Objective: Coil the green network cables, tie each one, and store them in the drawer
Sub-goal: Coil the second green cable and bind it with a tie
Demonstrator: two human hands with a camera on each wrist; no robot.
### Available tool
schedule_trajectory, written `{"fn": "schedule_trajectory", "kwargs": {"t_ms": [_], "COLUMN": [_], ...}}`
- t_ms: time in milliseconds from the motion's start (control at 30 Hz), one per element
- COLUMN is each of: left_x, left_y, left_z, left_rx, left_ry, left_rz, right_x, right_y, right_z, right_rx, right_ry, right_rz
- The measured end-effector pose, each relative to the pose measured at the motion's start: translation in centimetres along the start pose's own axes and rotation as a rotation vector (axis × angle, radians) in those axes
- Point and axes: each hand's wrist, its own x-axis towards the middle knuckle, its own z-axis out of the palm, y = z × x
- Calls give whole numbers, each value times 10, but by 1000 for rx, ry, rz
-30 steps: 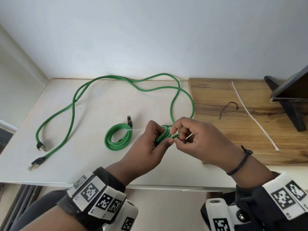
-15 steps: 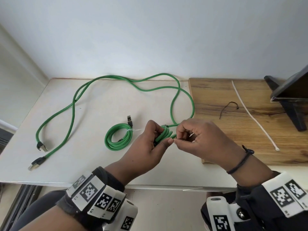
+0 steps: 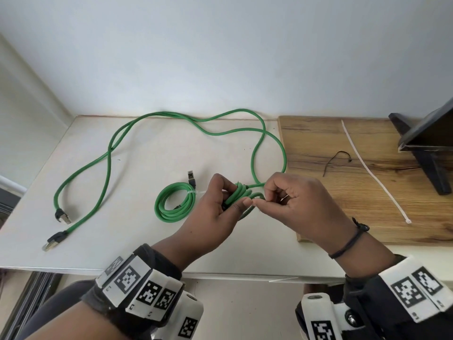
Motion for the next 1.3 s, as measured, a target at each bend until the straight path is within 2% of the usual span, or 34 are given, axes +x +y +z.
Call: {"fn": "schedule_trajectory", "kwargs": {"t_ms": [133,233,333,467,600,667,700,800,867,967,1033,1133,1300], "left_x": [2,3,2,6,5,5,5,3,0,-5,-8,-13,-12], "left_y": [2,6,9,10,11,10,10,10,11,10,11,10,15], "left_z": [-2,-1,1,2,1,2,2,6,9,12,17,27,31], "left_rx": [-162,-268,-354,-438,-475,-449,-425,-318,-248,-179,-123,-84,-174], "left_ry": [-24,-50,-33,53,74,89,103,141,162,178,156,151,212], "left_rz": [-107,-197,-239,-276,-269,-238,-214,-110,-35,59,111,144,23], "right_x": [2,2,2,-2,-9,-12,-12,-9,-8,-6,-5,-4,-6], "right_y": [-3,-1,0,-4,-15,-22,-26,-36,-40,-41,-40,-37,-34], "right_z": [1,1,4,14,33,42,45,49,49,49,47,45,43], "right_rx": [103,86,112,40,-109,-27,83,556,810,1095,1250,1382,1457], "right_ry": [29,-9,-14,111,235,279,305,340,287,188,138,108,42], "right_rz": [-8,-84,-71,-95,-20,79,179,635,908,1143,1214,1219,1228]}}
